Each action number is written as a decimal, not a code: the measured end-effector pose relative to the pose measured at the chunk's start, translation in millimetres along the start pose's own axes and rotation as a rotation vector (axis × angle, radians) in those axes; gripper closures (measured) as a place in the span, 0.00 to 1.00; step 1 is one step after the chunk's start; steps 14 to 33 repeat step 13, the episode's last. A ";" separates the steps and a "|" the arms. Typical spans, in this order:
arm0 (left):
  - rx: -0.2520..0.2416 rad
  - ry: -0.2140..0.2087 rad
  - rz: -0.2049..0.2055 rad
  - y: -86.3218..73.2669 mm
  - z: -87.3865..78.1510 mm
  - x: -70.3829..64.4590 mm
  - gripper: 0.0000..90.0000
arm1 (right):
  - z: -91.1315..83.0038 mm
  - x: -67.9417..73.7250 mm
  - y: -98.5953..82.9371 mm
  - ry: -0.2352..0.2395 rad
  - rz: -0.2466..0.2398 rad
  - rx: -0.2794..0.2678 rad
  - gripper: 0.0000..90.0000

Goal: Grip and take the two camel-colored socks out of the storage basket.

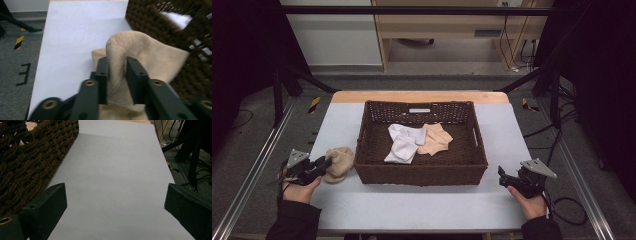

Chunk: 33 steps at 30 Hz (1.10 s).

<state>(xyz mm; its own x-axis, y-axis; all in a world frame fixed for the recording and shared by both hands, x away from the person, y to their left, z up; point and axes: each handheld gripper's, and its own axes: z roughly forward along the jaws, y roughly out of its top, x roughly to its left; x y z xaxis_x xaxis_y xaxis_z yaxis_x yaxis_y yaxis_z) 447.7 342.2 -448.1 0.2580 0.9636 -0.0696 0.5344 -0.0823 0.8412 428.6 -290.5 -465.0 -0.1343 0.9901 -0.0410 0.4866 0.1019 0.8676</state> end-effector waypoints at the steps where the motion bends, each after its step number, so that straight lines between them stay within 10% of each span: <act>1: -0.003 0.002 0.001 -1.5 0.7 0.7 0.64 | 0.1 0.1 -0.1 -0.001 -0.002 0.000 0.05; 7: -0.042 0.003 -0.011 -6.8 -8.2 5.0 0.36 | -1.4 -0.1 -0.1 0.000 0.004 -0.007 0.05; 33: -0.033 0.017 -0.021 -16.0 -21.1 12.2 0.33 | -1.8 -0.6 -0.3 -0.003 0.008 -0.009 0.05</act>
